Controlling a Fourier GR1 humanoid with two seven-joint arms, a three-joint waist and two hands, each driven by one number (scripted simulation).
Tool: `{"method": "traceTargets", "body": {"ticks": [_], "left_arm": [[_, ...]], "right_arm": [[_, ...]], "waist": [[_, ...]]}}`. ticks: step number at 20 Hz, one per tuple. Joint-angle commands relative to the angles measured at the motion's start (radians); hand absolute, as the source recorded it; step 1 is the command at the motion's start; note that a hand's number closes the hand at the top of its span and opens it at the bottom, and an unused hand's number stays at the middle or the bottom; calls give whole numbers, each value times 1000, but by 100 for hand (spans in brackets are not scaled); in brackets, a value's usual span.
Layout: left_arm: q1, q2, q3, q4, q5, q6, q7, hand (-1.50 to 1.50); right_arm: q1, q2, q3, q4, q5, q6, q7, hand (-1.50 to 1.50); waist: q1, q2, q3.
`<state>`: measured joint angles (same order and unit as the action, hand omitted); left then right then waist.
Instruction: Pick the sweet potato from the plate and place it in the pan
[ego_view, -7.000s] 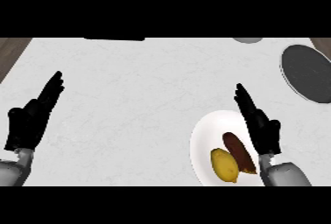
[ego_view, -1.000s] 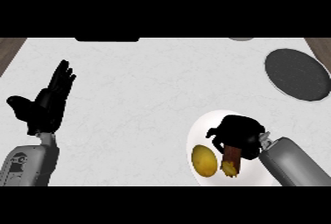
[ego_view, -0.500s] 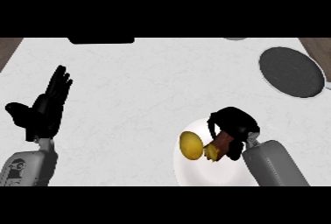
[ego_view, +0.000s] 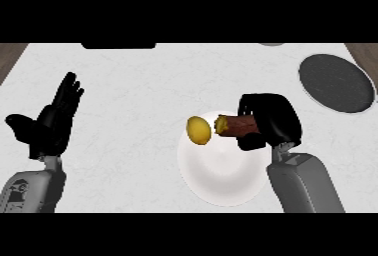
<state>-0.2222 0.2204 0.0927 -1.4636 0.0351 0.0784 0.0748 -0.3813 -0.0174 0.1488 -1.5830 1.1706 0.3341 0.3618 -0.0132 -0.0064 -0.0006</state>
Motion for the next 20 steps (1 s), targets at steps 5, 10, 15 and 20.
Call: {"method": "traceTargets", "body": {"ticks": [5,10,15,20], "left_arm": [[1,-13,-5,0,-5,-3,5,0],[-32,-19,-22,-47,-18,14,66,0],[-56,-21,-10,11,-18,8,37,0],[-17,-12,-6,-7,-15,-16,1,0]], "right_arm": [[-27,-18,-89,-195,15,-99,110,150],[-169,-21,-293,-124,-144,-152,91,150],[-247,-153,-521,87,-309,-237,-51,150],[-291,-343,-603,362,-297,-300,-202,150]], "waist": [[8,5,1],[13,7,1],[19,13,2],[30,15,1]]}}
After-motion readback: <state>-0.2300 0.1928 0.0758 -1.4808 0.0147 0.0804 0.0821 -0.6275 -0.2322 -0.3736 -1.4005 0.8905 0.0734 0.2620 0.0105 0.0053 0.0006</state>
